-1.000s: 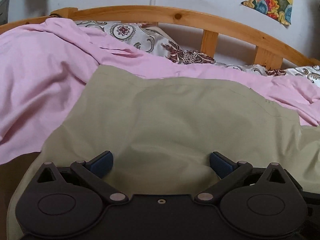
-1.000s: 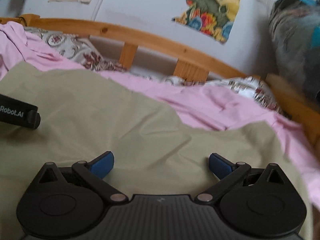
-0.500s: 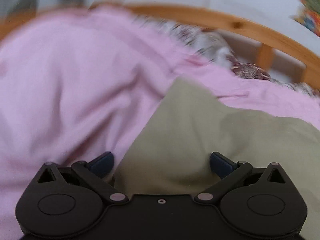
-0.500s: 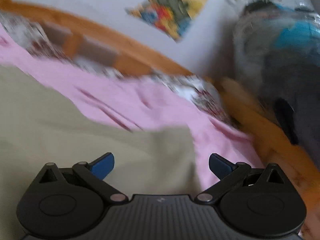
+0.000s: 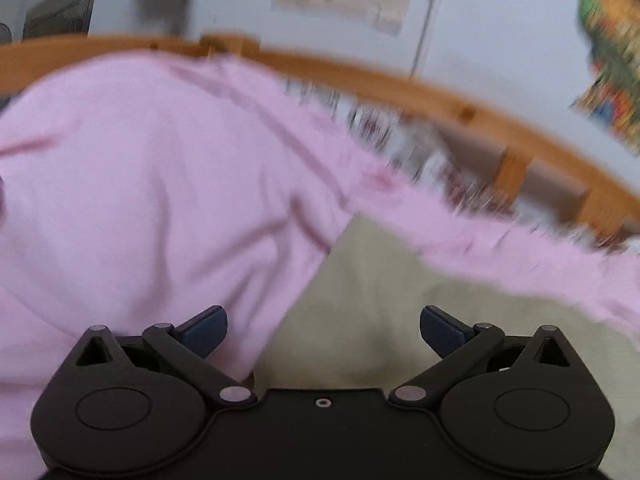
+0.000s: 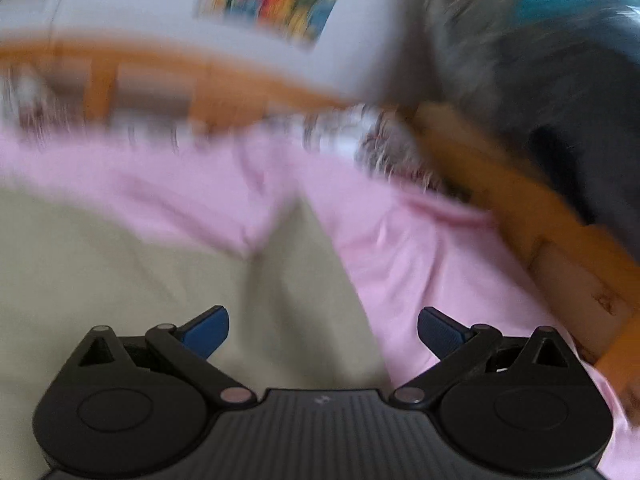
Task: Fold large clothes
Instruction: 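Move the open left gripper to the brown-lined edge of the folded jacket, then grasp the brown lining edge with the left gripper and lift it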
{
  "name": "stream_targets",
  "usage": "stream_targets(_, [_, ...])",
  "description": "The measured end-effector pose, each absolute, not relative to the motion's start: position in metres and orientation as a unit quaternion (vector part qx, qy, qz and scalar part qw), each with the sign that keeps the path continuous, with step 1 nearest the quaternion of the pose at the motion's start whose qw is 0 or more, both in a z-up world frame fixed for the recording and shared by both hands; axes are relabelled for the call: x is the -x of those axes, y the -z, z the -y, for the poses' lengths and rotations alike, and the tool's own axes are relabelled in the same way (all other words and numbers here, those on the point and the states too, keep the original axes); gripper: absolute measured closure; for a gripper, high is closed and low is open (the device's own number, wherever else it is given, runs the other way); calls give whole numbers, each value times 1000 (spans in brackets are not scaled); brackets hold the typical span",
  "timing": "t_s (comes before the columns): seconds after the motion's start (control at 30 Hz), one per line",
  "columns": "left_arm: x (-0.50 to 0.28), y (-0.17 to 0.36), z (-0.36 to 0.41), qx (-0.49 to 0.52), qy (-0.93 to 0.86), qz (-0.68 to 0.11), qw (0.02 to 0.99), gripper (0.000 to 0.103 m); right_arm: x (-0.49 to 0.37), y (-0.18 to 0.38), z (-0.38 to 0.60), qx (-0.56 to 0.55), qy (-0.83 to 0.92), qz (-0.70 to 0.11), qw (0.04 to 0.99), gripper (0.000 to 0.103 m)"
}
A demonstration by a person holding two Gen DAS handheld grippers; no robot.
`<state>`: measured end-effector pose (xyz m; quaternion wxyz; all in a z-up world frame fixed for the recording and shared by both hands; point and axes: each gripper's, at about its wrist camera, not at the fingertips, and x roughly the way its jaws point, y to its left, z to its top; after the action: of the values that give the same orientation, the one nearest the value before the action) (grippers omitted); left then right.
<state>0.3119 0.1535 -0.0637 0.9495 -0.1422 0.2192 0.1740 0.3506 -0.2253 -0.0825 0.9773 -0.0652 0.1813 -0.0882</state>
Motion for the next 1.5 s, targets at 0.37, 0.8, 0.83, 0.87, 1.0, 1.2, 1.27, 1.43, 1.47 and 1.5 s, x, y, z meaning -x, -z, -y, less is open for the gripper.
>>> stream_targets(0.37, [-205,42,-149,138,-142,-227,954,1,-284,127,95,172,-54,-150,972,0])
stream_targets(0.8, [-143,81,-152,225,-87,-302,922,1,-272,121,115,124,-81,-180,973,0])
stream_targets(0.83, [-145,83,-151,229,-83,-305,921,1,-265,118,116,129,-76,-174,973,0])
stream_targets(0.87, [-148,85,-151,235,-80,-307,919,1,-255,117,118,139,-71,-164,974,0])
stream_targets(1.0, [-167,94,-153,265,-83,-327,903,1,-235,125,120,153,-66,-138,976,0])
stream_targets(1.2, [-183,108,-158,302,-115,-332,886,1,-247,137,112,159,-71,-164,971,0])
stream_targets(1.27, [-184,109,-156,295,-117,-328,890,1,-247,138,113,154,-74,-165,971,0])
stream_targets(1.43, [-183,109,-156,309,-131,-317,887,2,-246,138,113,155,-72,-161,972,0])
stream_targets(1.47, [-183,109,-156,312,-136,-315,886,4,-246,138,112,154,-72,-161,972,0])
stream_targets(1.5, [-182,109,-156,315,-140,-312,885,5,-245,138,112,153,-72,-161,972,0])
